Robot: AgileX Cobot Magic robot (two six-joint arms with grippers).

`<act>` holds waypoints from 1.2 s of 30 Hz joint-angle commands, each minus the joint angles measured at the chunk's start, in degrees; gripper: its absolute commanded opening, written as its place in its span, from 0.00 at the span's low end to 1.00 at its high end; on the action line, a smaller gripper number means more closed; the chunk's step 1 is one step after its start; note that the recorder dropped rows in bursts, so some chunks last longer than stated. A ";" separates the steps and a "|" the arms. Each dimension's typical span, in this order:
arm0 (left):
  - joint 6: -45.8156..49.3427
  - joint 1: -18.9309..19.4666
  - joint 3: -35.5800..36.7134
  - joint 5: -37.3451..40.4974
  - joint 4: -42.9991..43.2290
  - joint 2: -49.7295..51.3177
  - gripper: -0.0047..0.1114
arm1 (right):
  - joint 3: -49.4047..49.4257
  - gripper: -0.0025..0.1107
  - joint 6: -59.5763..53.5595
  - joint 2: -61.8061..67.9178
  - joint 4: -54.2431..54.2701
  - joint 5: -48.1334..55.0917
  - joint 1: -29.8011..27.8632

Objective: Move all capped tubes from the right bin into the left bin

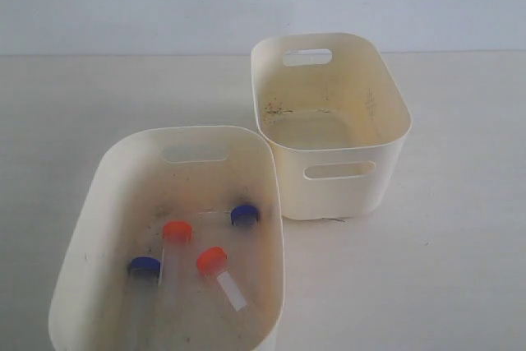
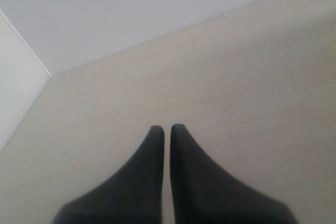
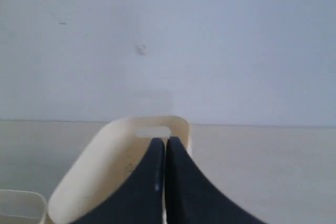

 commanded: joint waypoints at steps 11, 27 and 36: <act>-0.54 -0.24 -0.21 -0.20 -0.16 0.03 0.08 | 24.09 0.02 -3.69 -25.33 2.54 -2.29 -11.28; -0.54 -0.24 -0.21 -0.20 -0.16 0.03 0.08 | 24.09 0.02 -17.25 -25.87 8.51 12.34 -11.28; -0.54 -0.24 -0.21 -0.20 -0.16 0.03 0.08 | 24.09 0.02 -17.25 -25.87 8.85 12.46 -11.28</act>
